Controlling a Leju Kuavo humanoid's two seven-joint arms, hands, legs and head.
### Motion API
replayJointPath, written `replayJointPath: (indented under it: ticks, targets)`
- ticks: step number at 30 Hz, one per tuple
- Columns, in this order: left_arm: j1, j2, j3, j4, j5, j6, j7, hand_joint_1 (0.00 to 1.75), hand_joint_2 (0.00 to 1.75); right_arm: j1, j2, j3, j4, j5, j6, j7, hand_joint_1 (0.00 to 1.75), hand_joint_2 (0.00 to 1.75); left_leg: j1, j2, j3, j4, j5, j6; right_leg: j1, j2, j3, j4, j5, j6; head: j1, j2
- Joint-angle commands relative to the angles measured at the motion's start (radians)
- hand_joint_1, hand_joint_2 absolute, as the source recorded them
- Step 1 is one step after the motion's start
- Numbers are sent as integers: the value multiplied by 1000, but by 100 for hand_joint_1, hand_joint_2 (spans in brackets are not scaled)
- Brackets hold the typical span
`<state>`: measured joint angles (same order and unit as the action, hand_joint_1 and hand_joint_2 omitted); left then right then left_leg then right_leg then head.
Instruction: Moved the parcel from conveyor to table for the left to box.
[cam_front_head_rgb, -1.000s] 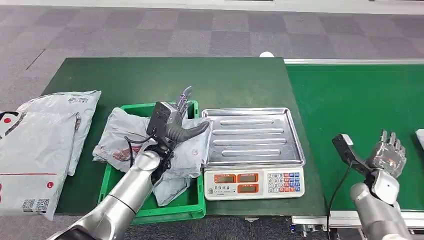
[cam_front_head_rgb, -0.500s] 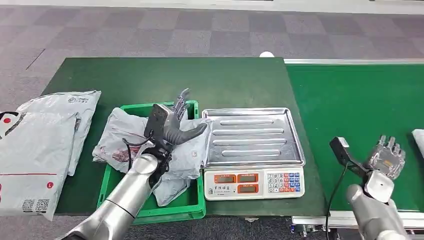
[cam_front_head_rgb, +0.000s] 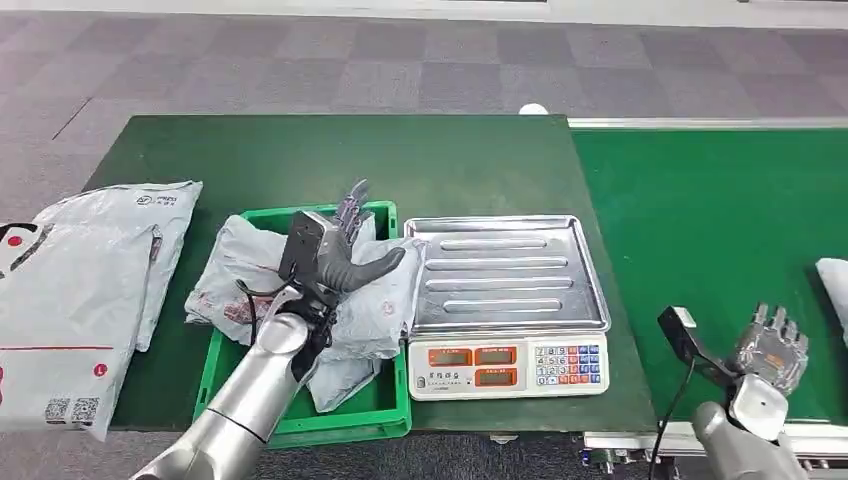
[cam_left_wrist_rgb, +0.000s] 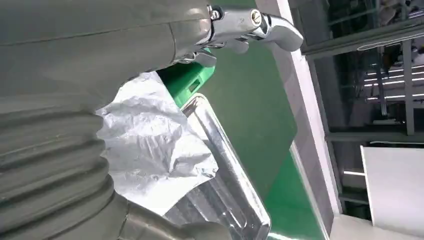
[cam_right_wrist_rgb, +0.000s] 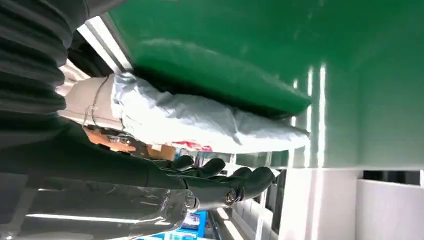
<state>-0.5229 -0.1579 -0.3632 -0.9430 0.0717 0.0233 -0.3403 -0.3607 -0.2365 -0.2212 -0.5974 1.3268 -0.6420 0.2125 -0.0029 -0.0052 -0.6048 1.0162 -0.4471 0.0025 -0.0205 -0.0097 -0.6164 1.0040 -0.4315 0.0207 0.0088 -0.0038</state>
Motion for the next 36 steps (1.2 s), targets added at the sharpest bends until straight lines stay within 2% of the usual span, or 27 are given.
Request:
replayJointPath:
  ticks: [1,9,15,36]
  targets:
    - [-15,7,33,33,-5,-7,7,0,175,17,44,-104,-54,1,14,-1,0,175,1,3,5,-2,-1,-1,2,3,4,-3,0,-2,0,0]
    - [-15,7,33,34,-6,-7,7,0,175,15,46,-108,-54,3,20,1,0,175,1,3,4,-1,-1,-1,1,3,3,-2,0,-2,0,0]
    - [-6,1,34,31,-11,-15,10,0,175,56,56,-169,-121,28,40,-7,0,175,1,2,5,-3,-1,-1,2,2,5,-3,0,-2,0,0]
    - [24,12,48,17,-20,-19,12,0,175,117,79,-198,-252,50,101,4,0,175,1,2,4,-2,-1,-1,1,2,3,-2,-1,-2,0,0]
